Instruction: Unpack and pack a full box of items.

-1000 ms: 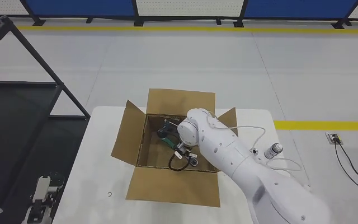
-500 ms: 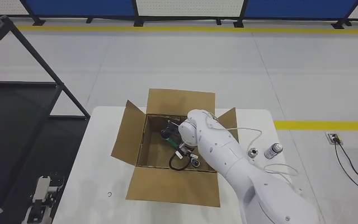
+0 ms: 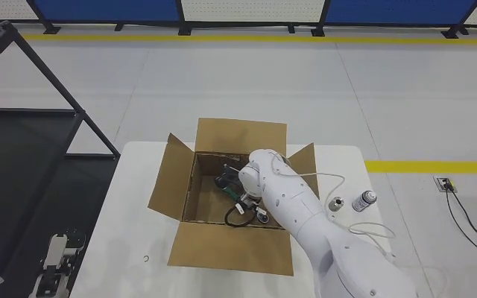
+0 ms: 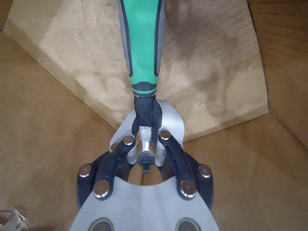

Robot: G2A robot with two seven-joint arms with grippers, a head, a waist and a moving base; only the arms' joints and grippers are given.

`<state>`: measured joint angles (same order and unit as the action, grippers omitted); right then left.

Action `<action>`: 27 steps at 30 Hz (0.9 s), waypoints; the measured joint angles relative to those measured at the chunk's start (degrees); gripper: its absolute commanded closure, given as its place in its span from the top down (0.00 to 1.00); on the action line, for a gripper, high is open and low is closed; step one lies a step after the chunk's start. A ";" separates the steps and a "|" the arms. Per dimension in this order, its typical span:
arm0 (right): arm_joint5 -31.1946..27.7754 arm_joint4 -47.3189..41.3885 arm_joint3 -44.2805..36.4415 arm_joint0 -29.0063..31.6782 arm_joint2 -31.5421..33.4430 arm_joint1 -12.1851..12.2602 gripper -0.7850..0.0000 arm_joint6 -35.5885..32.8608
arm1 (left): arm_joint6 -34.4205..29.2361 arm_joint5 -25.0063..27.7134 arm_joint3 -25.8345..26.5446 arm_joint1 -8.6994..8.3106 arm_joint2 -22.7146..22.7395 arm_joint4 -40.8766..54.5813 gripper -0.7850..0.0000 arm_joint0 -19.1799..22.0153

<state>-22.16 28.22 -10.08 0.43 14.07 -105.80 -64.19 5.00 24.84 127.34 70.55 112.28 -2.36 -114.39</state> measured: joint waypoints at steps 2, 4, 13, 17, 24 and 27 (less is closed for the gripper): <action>-0.51 0.14 0.40 0.09 0.14 -0.07 0.20 0.30 | 0.00 0.00 0.00 0.00 0.00 0.00 1.00 0.00; -0.99 0.21 0.90 0.18 0.35 -0.08 0.24 0.63 | 0.00 0.00 0.00 0.00 0.00 0.00 1.00 0.00; -1.53 0.53 1.60 0.23 1.24 -0.05 0.23 1.31 | 0.00 0.00 0.00 0.00 0.00 0.00 1.00 0.00; -2.67 0.92 1.30 -0.08 1.57 0.06 0.25 2.65 | 0.00 0.00 0.00 0.00 0.00 0.00 1.00 0.00; -6.54 1.30 1.27 -1.33 2.44 0.61 0.32 7.22 | 0.00 0.00 0.00 0.00 0.00 0.00 1.00 0.00; -7.88 1.58 1.39 -1.84 2.78 0.96 0.29 8.76 | 0.00 0.00 0.00 0.00 0.00 0.00 1.00 0.00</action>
<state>-30.05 29.80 -8.68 -1.41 16.85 -104.85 -55.43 5.00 24.84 127.34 70.55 112.28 -2.36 -114.39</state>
